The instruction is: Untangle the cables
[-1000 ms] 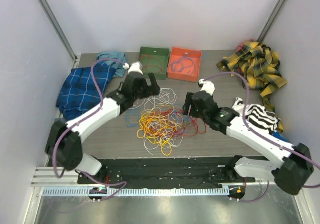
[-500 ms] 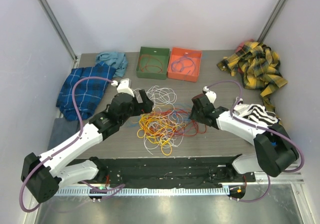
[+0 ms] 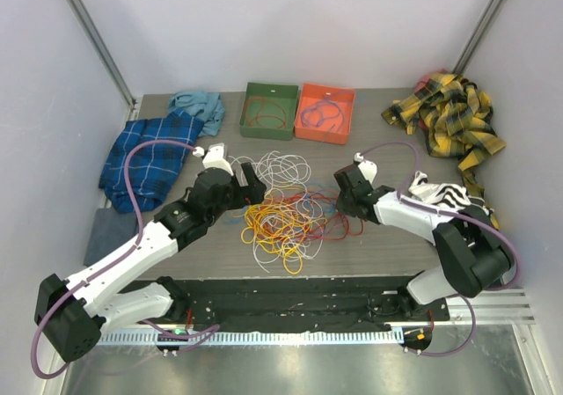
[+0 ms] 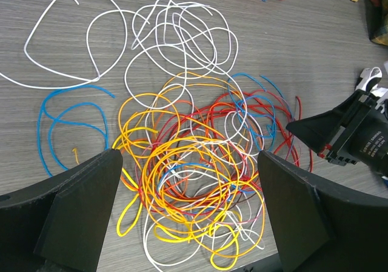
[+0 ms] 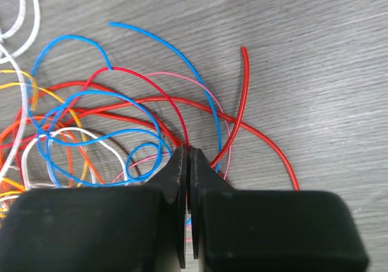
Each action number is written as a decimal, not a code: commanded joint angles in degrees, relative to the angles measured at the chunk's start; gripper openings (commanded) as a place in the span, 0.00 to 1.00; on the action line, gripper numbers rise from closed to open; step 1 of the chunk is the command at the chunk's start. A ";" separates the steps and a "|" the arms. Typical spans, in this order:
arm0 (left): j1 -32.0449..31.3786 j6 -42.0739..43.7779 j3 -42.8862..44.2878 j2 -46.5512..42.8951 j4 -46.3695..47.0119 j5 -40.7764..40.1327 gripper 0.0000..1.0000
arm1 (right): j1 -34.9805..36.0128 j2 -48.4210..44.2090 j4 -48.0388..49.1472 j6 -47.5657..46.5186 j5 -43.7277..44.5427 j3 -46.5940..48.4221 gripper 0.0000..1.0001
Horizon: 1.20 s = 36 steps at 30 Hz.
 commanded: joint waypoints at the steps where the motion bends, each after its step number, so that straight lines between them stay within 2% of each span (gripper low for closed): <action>1: 0.19 -0.60 1.21 -0.56 0.57 -1.00 1.00 | -0.09 -7.02 -1.10 -1.50 3.15 4.52 0.01; 7: 0.19 -0.60 2.35 0.14 1.71 0.93 1.00 | 0.53 -21.60 -6.98 -4.48 4.47 13.56 0.01; 14: -0.07 -2.54 2.01 1.11 6.18 5.76 1.00 | 0.53 -28.12 -12.45 -6.24 2.81 21.50 0.01; 17: -1.30 -2.80 0.69 2.51 13.91 9.36 1.00 | 0.62 -27.96 -12.36 -8.08 0.26 27.63 0.01; 21: -3.41 -0.78 -0.19 5.67 25.15 12.79 1.00 | 0.53 -22.97 -16.49 -11.25 -3.95 43.25 0.01; 22: -3.50 -1.13 0.42 5.94 25.44 13.23 1.00 | 0.53 -21.29 -19.37 -11.95 -5.53 44.95 0.04; 23: -3.59 -1.39 0.94 6.29 25.27 13.32 1.00 | 0.62 -20.14 -21.14 -12.31 -5.54 45.92 0.13; 24: -3.50 -1.66 1.38 6.38 24.13 13.32 1.00 | 0.53 -18.57 -22.46 -12.48 -5.20 44.72 0.25; 25: -3.59 -1.83 1.82 6.38 23.77 13.41 1.00 | 0.53 -18.46 -23.52 -12.40 -4.50 42.62 0.45; 28: -3.59 -1.84 1.04 5.25 22.46 13.50 1.00 | 0.44 -19.77 -19.77 -10.56 -2.03 30.32 0.60; 30: -3.59 -1.84 -0.10 4.45 21.05 12.89 1.00 | 0.44 -19.78 -16.86 -8.98 -0.45 23.13 0.63; 36: -3.50 -2.36 -3.87 0.85 17.88 11.04 1.00 | 0.09 -13.46 -11.15 -8.53 2.36 15.89 0.66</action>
